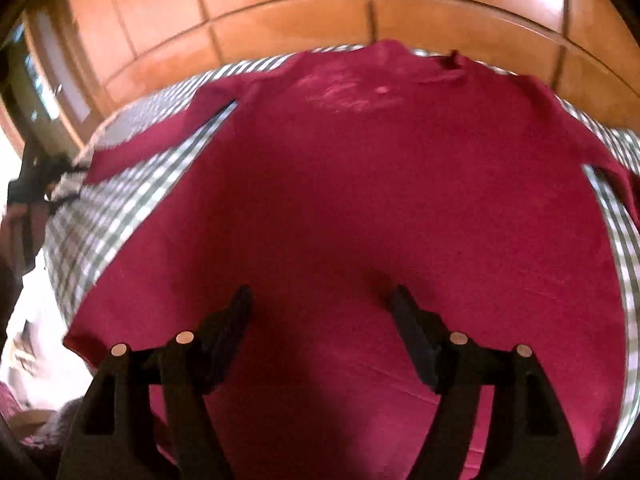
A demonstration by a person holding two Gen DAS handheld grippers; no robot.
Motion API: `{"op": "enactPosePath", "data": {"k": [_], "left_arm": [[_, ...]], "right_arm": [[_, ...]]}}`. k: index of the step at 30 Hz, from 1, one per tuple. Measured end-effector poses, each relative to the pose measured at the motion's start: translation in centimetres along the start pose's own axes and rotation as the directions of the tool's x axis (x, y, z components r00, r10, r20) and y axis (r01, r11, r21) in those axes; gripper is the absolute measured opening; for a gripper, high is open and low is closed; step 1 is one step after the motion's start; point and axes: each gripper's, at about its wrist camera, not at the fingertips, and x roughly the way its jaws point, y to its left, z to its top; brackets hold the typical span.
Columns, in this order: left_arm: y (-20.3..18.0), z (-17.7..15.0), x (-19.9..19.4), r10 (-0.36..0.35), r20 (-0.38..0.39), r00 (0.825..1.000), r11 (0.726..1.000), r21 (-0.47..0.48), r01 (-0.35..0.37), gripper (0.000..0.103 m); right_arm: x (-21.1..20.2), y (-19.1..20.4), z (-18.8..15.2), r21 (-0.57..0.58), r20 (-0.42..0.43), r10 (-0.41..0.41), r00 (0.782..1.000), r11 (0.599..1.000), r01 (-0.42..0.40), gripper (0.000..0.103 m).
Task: Fold small clothes
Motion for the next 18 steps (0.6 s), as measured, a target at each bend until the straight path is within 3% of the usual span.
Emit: {"op": "enactPosePath", "data": {"k": [3, 4, 7, 12, 15, 18], "left_arm": [[-1.3, 0.8, 1.5, -0.007, -0.027, 1.000, 0.997, 0.079, 0.009, 0.025], [-1.7, 1.1, 1.9, -0.024, -0.045, 0.999, 0.994, 0.101, 0.028, 0.003], [-3.3, 2.7, 1.3, 0.076, 0.049, 0.996, 0.976, 0.203, -0.084, 0.003], [-3.9, 7.4, -0.8, 0.149, 0.216, 0.965, 0.968, 0.168, -0.187, 0.003], [-5.4, 8.3, -0.2, 0.233, 0.280, 0.931, 0.932, 0.208, -0.296, 0.003], [-5.9, 7.6, 3.4, 0.339, 0.251, 0.907, 0.883, 0.249, -0.398, 0.003]], "right_arm": [[0.6, 0.5, -0.1, -0.019, 0.000, -0.019, 1.000, 1.000, 0.019, 0.085], [0.9, 0.7, -0.2, -0.016, 0.001, -0.019, 1.000, 1.000, 0.019, 0.085], [1.2, 1.0, 0.0, -0.021, -0.002, -0.024, 1.000, 0.999, 0.024, 0.087], [1.1, 1.1, -0.2, -0.017, -0.001, -0.022, 1.000, 1.000, 0.022, 0.087], [1.4, 0.9, -0.5, -0.016, 0.008, -0.027, 1.000, 0.999, 0.027, 0.089], [1.6, 0.8, -0.6, -0.015, 0.015, -0.029, 0.999, 0.999, 0.030, 0.090]]}}
